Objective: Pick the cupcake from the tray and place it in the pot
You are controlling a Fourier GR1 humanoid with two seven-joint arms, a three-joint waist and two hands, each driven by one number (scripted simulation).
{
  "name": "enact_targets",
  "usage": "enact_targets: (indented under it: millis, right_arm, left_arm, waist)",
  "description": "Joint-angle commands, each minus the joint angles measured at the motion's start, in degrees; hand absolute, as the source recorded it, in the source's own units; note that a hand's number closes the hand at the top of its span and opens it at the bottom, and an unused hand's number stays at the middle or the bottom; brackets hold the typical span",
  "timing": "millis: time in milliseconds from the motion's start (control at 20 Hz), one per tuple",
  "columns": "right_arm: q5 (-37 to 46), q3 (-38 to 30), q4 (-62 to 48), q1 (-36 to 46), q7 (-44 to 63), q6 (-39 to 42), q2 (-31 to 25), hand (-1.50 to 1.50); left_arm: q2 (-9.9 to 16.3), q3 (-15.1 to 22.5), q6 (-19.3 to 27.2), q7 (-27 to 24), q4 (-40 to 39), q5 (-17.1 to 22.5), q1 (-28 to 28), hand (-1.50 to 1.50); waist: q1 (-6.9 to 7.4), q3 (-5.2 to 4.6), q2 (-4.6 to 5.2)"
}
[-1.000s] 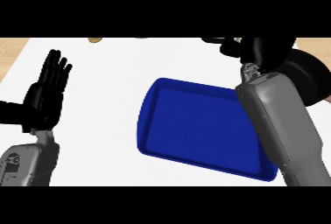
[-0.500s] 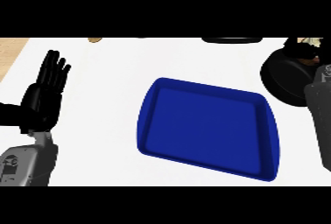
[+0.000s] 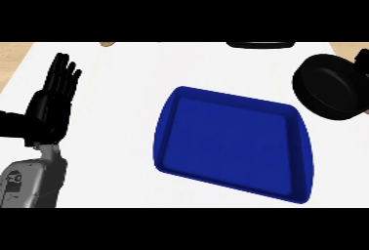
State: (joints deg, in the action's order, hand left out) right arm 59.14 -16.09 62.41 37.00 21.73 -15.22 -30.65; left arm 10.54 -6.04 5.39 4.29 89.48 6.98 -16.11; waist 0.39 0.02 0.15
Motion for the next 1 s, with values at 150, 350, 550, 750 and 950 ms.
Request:
enact_targets:
  millis: [150, 350, 550, 750, 950]
  right_arm:
    - [-2.7, -4.4, -20.9, 3.9, -12.3, -8.9, -3.4, 1.50]
    - [-1.4, -4.3, -31.2, 7.7, -12.9, -9.0, -3.5, 1.50]
    - [-10.5, -10.7, -35.2, 7.7, -15.5, -4.1, -1.8, -1.50]
    - [-13.5, -12.0, -40.3, 8.5, -26.4, 1.4, -5.4, -1.50]
    - [-14.1, -12.6, -42.5, 11.9, -31.5, -1.4, -5.6, -1.50]
  left_arm:
    - [1.3, -1.4, -1.8, -0.2, -0.4, 1.0, -1.2, 0.00]
    - [1.2, -2.2, -1.2, -0.4, -5.0, 0.9, -5.0, 0.00]
    - [-0.9, 0.3, 0.0, -1.9, -3.2, -1.2, -2.5, 0.00]
    - [-1.0, 0.2, -0.3, -2.2, -2.2, -0.9, -1.9, 0.00]
    - [0.4, -0.9, -2.0, -2.4, -2.8, 0.0, -1.9, 0.00]
  waist:
    - [0.64, 0.04, 0.24]
    - [1.00, 0.06, 0.62]
    - [0.96, 0.14, 0.67]
    - [1.20, 0.13, 0.57]
    - [1.75, 0.14, 0.71]
